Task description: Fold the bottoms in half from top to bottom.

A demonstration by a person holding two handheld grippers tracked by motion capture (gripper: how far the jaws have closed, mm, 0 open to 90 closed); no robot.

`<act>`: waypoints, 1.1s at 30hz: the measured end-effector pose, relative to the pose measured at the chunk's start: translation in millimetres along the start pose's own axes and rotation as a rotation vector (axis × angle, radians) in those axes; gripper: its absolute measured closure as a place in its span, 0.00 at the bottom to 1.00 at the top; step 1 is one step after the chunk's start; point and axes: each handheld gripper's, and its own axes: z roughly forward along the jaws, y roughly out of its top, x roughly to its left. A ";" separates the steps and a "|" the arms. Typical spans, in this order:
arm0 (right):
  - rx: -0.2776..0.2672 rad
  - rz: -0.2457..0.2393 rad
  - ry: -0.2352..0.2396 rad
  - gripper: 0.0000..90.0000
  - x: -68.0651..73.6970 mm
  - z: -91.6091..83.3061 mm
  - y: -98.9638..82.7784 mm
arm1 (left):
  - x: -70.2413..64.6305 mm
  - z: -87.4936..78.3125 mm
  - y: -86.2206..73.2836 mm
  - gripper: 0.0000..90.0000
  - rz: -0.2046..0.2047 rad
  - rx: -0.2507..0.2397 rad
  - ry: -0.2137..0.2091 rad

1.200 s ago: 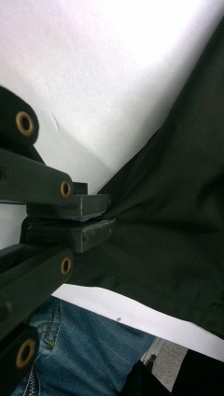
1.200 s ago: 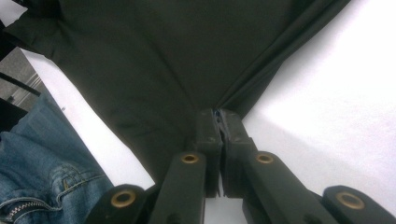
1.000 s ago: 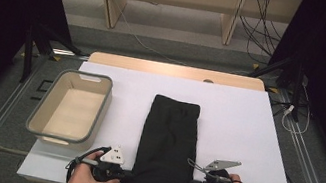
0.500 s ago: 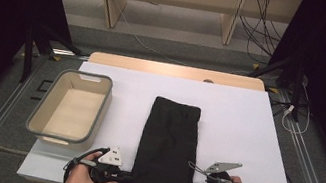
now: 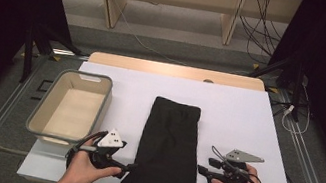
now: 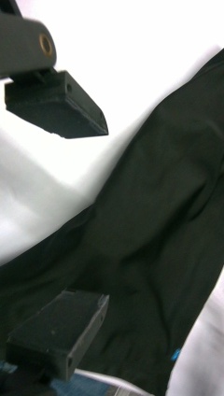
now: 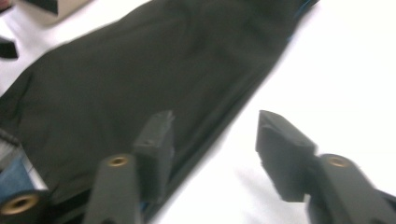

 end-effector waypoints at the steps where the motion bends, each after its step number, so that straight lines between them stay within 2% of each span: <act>1: -0.006 0.013 -0.005 0.41 -2.9 0.2 1.3 | 1.9 1.5 2.7 0.18 -0.002 -0.001 0.002; 5: -0.034 0.027 -0.028 0.29 -13.3 4.3 7.5 | 11.8 9.1 16.5 0.18 -0.016 -0.017 0.005; 10: -0.051 0.044 -0.041 0.24 -27.5 12.3 20.1 | 26.9 22.5 38.6 0.21 -0.028 -0.028 0.054; 14: -0.053 0.057 -0.062 0.24 -40.1 21.2 33.5 | 41.8 38.5 55.7 0.23 -0.045 -0.025 0.101; 18: -0.046 0.074 -0.080 0.24 -52.2 30.2 48.7 | 53.0 56.5 69.3 0.24 -0.072 -0.013 0.107; 22: -0.048 0.084 -0.096 0.24 -61.3 40.5 64.4 | 63.2 73.8 79.8 0.26 -0.093 0.008 0.138; 28: -0.064 0.095 -0.102 0.25 -68.4 51.2 81.6 | 72.2 85.9 91.8 0.27 -0.105 0.013 0.155; 33: -0.068 0.117 -0.111 0.26 -71.5 59.0 91.8 | 80.4 92.7 100.0 0.28 -0.130 0.004 0.180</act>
